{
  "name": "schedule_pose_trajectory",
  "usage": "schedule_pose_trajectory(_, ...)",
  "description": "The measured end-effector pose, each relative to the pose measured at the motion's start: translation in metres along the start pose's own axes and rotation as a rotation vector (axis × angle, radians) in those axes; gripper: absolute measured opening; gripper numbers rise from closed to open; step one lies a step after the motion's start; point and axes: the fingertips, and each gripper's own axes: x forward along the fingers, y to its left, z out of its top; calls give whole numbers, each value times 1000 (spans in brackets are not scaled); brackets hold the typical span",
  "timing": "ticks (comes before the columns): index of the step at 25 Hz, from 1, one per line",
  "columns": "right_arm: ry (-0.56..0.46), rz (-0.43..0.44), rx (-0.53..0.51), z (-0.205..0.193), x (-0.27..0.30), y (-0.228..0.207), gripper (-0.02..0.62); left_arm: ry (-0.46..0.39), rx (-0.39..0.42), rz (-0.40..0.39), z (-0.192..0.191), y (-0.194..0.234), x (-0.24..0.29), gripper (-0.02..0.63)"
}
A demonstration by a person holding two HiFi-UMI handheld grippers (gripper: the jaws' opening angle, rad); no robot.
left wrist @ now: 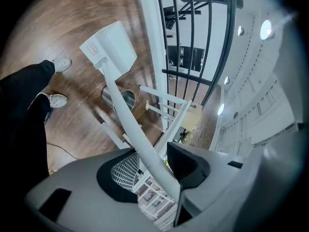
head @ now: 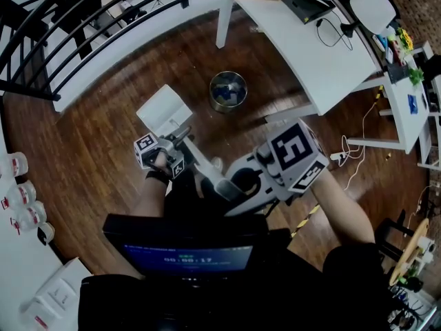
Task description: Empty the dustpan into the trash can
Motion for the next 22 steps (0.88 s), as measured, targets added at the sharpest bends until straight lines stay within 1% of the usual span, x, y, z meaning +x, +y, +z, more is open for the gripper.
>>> schedule_pose_trajectory(2,-2,8,4,1,3,-1,95,18,4,7,-2,2,-5,176)
schedule_pose_trajectory(8,1,10,0,2,1,-5,95,-14,-2,0,9,3,-11,179)
schedule_pose_trajectory(10,-3,7,-2,3,-2,-6,95,0,6,-8,6,-1,-12,183)
schedule_pose_trajectory(12,-4,7,-8,4,-3,-5,95,-5,14,-16,9,-4,-11,186)
schedule_pose_trajectory(14,-3,6,-13,4,-4,-3,95,14,21,-20,5,-7,-12,187)
schedule_pose_trajectory(16,5,5,-18,4,-3,-1,95,7,23,-29,7,-7,-11,187)
schedule_pose_trajectory(18,6,4,-24,3,-3,2,97,29,29,-32,1,-8,-12,192)
schedule_pose_trajectory(20,2,0,-26,1,-5,3,97,24,31,-40,2,-7,-11,192)
schedule_pose_trajectory(22,-3,-1,-29,0,-6,5,97,47,38,-39,-4,-8,-12,195)
